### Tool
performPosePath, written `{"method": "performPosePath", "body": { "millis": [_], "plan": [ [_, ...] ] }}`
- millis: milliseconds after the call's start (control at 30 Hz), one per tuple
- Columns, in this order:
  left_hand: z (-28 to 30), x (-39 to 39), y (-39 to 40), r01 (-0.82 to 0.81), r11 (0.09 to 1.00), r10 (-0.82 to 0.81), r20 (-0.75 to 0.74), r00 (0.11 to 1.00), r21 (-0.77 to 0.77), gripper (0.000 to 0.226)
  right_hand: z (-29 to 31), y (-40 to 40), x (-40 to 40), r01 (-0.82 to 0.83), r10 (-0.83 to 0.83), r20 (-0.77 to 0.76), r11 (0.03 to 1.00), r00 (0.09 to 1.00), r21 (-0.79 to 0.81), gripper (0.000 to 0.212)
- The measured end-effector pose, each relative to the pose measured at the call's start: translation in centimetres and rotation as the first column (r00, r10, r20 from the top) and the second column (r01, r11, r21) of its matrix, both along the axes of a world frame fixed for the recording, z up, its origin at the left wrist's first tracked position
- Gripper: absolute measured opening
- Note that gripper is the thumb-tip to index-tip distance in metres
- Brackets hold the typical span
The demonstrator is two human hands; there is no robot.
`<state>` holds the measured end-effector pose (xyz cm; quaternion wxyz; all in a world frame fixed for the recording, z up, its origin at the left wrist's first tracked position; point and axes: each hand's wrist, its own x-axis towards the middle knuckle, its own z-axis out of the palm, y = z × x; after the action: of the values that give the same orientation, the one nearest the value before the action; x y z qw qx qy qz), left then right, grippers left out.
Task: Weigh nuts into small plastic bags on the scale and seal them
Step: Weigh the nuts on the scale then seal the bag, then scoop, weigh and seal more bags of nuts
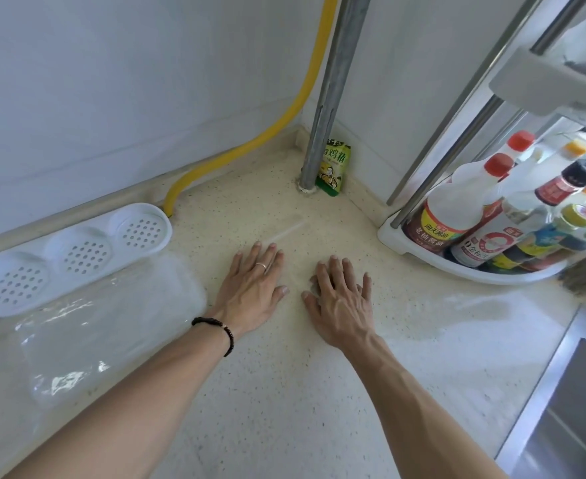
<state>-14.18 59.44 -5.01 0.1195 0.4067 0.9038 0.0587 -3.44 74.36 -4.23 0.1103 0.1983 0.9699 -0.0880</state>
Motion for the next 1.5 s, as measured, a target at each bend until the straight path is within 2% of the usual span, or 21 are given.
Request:
{"method": "performPosePath", "body": {
  "millis": [100,267,400,500,600,667,733,867,967,1000,1067,1133,1233,1300,1367,1500],
  "plan": [
    [2.1,0.8,-2.2,-0.014,1.000,0.016,-0.066,0.998,0.026,0.060,1.1,-1.8,0.0,-0.038,0.041,-0.091,0.999,0.995,0.027,0.063],
    [4.5,1.6,-9.6,-0.168,0.969,0.191,-0.123,0.974,0.179,0.052,2.9,-8.3,-2.3,-0.112,0.081,-0.265,0.988,0.961,-0.104,0.049],
    [4.9,0.9,-16.0,-0.371,0.922,0.380,-0.074,0.922,0.112,0.066,3.1,-14.0,-5.1,-0.167,0.111,-0.302,0.972,0.947,-0.166,0.049],
    [4.6,0.3,-19.1,-0.488,0.873,0.488,-0.024,0.872,0.013,0.090,2.7,-16.6,-6.6,-0.196,0.150,-0.270,0.969,0.951,-0.150,0.058],
    [3.8,-0.2,-20.6,-0.534,0.840,0.534,-0.026,0.845,-0.095,0.108,2.1,-17.9,-7.2,-0.175,0.143,-0.225,0.976,0.964,-0.130,0.067],
    [3.3,-0.3,-20.8,-0.526,0.844,0.521,-0.072,0.851,-0.106,0.109,1.8,-18.1,-7.3,-0.141,0.097,-0.272,0.979,0.957,-0.148,0.066],
    [3.1,-0.4,-20.8,-0.516,0.854,0.507,-0.117,0.854,-0.066,0.107,1.7,-18.0,-7.6,-0.129,0.072,-0.316,0.978,0.946,-0.162,0.053],
    [3.3,-0.6,-20.5,-0.491,0.871,0.487,-0.146,0.861,0.014,0.103,2.1,-17.7,-8.3,-0.088,0.012,-0.406,0.982,0.914,-0.169,0.014],
    [3.9,-0.9,-20.4,-0.492,0.870,0.493,-0.128,0.861,0.038,0.097,3.2,-17.6,-8.6,-0.068,-0.066,-0.465,0.962,0.883,-0.265,0.001],
    [4.2,-1.0,-20.4,-0.505,0.861,0.509,-0.112,0.854,0.061,0.094,3.7,-17.6,-8.6,-0.096,-0.097,-0.482,0.928,0.871,-0.360,0.005],
    [5.0,-1.2,-20.5,-0.534,0.837,0.544,-0.066,0.837,0.120,0.085,5.2,-17.6,-8.5,-0.136,-0.195,-0.461,0.795,0.866,-0.591,0.011],
    [6.1,-1.1,-20.7,-0.549,0.818,0.562,-0.035,0.826,0.172,0.074,6.7,-17.8,-8.5,-0.146,-0.271,-0.427,0.675,0.863,-0.723,0.014],
    [8.1,-0.8,-21.8,-0.523,0.796,0.542,0.026,0.840,0.307,0.052,8.7,-18.6,-8.2,-0.147,-0.334,-0.430,0.622,0.839,-0.769,0.018],
    [9.7,-0.4,-23.2,-0.508,0.761,0.513,0.104,0.852,0.404,0.046,10.2,-19.7,-7.7,-0.130,-0.374,-0.424,0.605,0.825,-0.786,0.014],
    [10.6,-0.3,-24.4,-0.515,0.737,0.500,0.159,0.851,0.439,0.044,11.3,-20.5,-7.0,-0.115,-0.395,-0.416,0.598,0.819,-0.793,0.012],
    [12.4,1.3,-28.9,-0.489,0.746,0.454,0.191,0.870,0.452,0.041,13.6,-24.5,-4.5,-0.101,-0.376,-0.383,0.590,0.844,-0.801,0.015]
  ]
}}
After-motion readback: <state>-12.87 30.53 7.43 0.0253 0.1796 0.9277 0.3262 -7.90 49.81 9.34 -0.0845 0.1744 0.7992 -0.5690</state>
